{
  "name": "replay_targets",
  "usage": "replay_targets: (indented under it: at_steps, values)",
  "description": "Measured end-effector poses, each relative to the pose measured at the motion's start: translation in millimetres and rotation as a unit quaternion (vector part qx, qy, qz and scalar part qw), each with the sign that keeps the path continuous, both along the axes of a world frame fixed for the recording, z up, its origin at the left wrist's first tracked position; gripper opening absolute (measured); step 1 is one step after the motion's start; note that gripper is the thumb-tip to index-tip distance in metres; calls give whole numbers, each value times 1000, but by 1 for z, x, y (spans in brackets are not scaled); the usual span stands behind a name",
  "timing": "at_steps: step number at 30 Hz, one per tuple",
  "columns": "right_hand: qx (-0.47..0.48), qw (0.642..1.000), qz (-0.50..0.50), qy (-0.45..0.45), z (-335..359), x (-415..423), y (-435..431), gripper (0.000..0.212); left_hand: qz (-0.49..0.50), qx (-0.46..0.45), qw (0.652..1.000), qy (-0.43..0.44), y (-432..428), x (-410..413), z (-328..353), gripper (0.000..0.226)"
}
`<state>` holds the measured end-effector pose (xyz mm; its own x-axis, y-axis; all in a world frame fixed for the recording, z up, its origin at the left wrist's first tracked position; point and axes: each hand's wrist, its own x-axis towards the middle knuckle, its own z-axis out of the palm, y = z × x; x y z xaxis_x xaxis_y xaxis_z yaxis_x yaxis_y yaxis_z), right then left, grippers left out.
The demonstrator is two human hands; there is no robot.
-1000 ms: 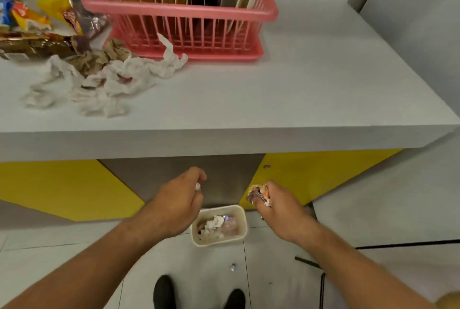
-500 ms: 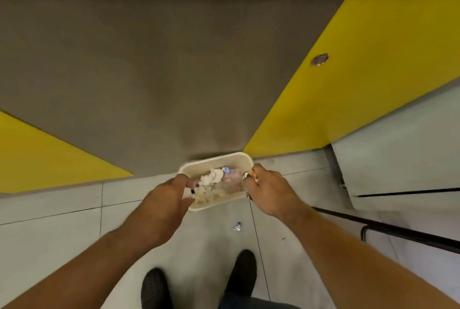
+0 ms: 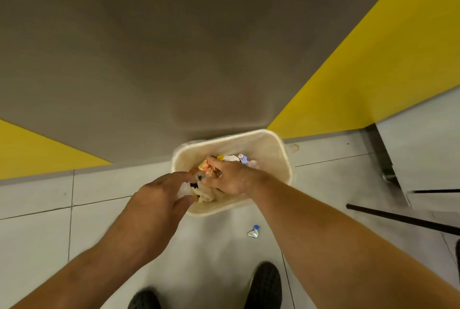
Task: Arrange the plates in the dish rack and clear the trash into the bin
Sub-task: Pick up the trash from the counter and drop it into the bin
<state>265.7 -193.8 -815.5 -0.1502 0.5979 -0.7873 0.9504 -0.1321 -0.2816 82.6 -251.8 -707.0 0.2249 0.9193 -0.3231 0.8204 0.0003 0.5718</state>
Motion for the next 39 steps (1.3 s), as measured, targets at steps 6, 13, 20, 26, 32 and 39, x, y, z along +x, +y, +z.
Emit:
replay_targets:
  at_steps: [6, 13, 20, 26, 32, 39]
  values:
    - [22, 993, -72, 92, 20, 27, 7, 46, -28, -51, 997, 40, 21, 32, -21, 37]
    - [165, 981, -84, 64, 81, 70, -3, 26, -119, -98, 983, 101, 47, 79, -81, 39]
    - [202, 975, -86, 44, 121, 72, -26, 31, -108, -104, 974, 171, 46, 72, -64, 46]
    - [243, 962, -110, 60, 204, 61, -46, 27, -139, 19, 990, 30, 31, 27, 58, 43]
    - [288, 943, -141, 90, 342, 43, -78, 44, -143, 148, 977, -58, 7, -7, 231, 37]
    - [361, 923, -101, 85, 522, 17, -95, 44, -192, 175, 965, -46, -2, -36, 407, 51]
